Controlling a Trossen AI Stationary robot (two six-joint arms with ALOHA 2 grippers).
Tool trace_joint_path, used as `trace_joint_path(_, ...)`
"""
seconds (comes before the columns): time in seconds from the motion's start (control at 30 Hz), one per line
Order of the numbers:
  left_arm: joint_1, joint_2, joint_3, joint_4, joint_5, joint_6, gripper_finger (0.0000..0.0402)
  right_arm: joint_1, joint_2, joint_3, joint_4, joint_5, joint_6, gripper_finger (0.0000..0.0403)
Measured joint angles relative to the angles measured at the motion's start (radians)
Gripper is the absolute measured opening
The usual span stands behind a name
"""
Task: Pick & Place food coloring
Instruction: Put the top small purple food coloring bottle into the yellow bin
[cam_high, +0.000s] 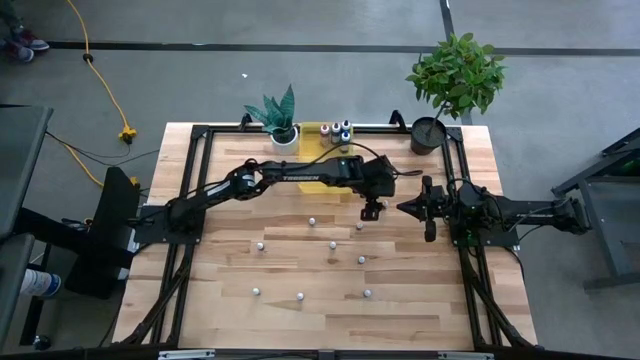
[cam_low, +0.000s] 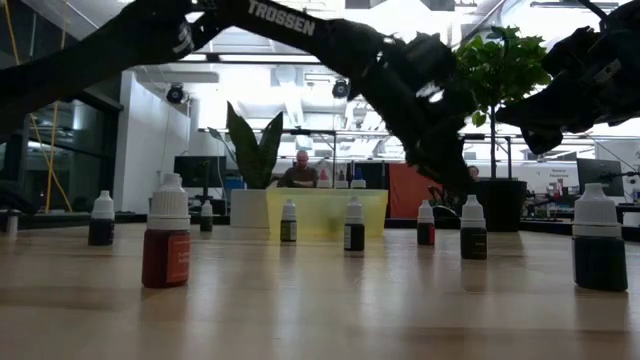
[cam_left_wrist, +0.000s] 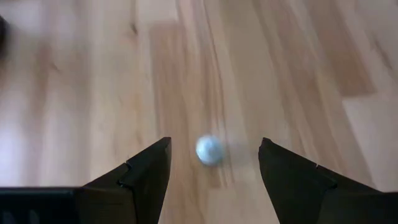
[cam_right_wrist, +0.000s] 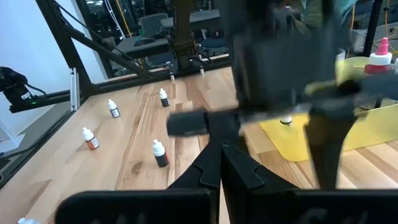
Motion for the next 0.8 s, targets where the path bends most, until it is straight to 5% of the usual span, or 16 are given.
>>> trace_joint_path(0.8, 0.002, 0.046, 0.002, 0.041, 0.029, 0.026, 0.0232, 0.0, 0.0, 0.0, 0.0, 0.0, 0.0, 0.0)
